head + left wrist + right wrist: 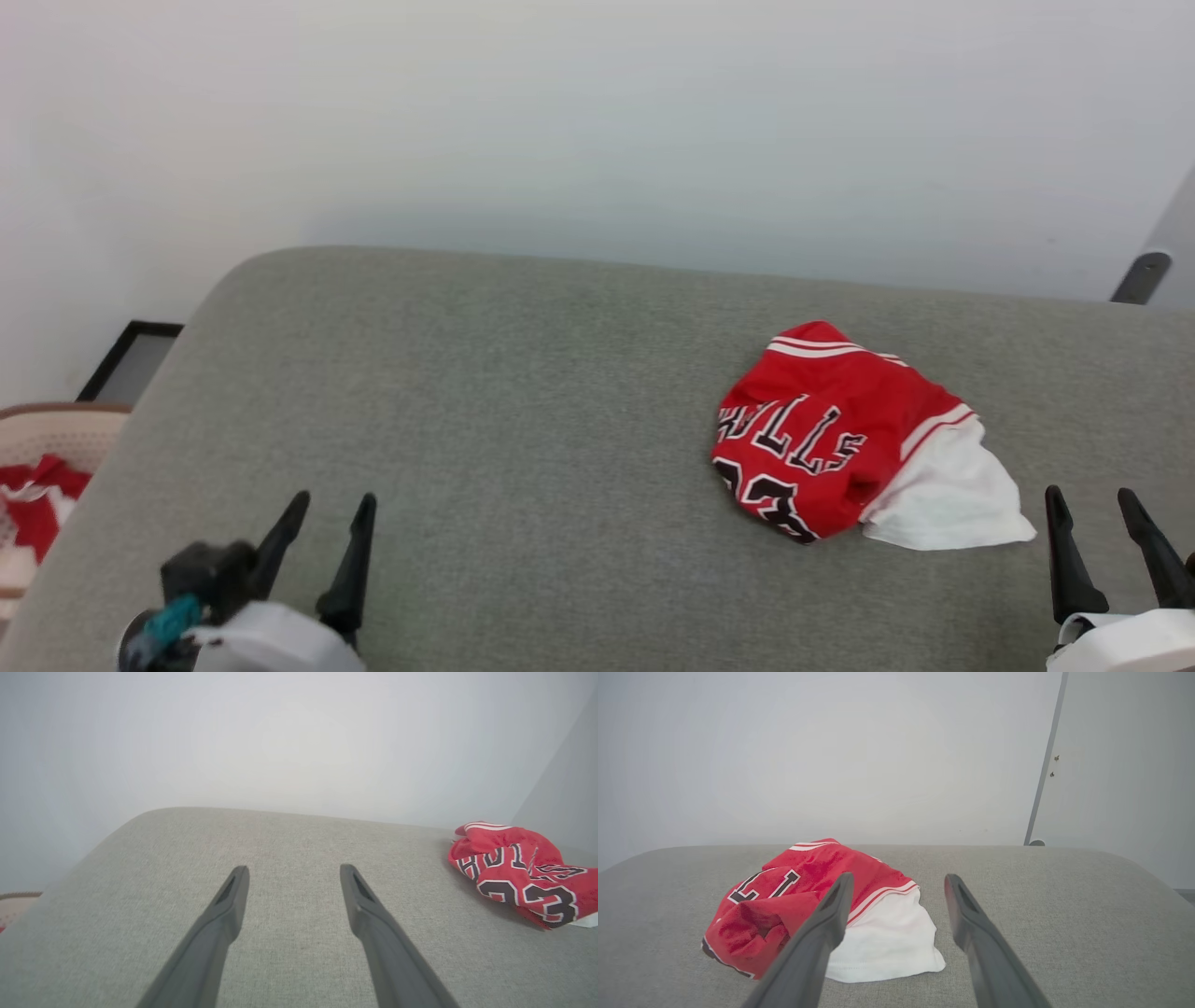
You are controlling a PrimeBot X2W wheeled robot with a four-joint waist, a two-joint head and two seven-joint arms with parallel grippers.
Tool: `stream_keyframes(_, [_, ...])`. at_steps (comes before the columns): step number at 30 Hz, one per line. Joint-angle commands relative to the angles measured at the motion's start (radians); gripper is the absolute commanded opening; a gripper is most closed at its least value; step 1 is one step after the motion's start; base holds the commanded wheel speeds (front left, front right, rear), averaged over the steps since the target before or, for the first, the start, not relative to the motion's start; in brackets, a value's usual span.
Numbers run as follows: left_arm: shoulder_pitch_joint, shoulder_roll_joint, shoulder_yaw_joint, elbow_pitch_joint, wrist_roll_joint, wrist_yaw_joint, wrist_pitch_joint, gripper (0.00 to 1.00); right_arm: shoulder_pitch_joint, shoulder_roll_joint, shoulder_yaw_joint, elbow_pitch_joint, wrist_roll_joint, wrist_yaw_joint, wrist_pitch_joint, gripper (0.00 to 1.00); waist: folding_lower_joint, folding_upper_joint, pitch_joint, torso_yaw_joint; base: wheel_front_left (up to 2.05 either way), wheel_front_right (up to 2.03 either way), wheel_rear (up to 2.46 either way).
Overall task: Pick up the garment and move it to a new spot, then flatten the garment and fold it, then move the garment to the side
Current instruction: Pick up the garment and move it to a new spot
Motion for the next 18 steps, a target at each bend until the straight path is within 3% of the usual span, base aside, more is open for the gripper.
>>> stream_keyframes(1, [0.027, -0.008, 0.023, -0.019, 0.03, 0.006, 0.0, 1.0, -0.004, -0.003, -0.003, -0.007, 0.003, 0.0, 0.002, 1.0, 0.0, -0.0001, -0.006, -0.021, 0.0, 0.0, 0.0])
stream_keyframes(7, [0.13, -0.063, 0.146, -0.095, 0.152, -0.013, 0.0, 1.0, 0.022, 0.007, -0.016, -0.027, 0.006, 0.0, 0.003, 1.0, 0.0, -0.0001, -0.001, -0.041, 0.0, 0.0, 0.0])
stream_keyframes(18, [0.166, -0.131, 0.24, -0.103, 0.252, -0.057, 0.0, 1.0, 0.015, 0.024, -0.024, -0.032, -0.005, 0.0, 0.008, 1.0, 0.0, -0.0001, 0.012, -0.045, 0.0, 0.0, 0.0])
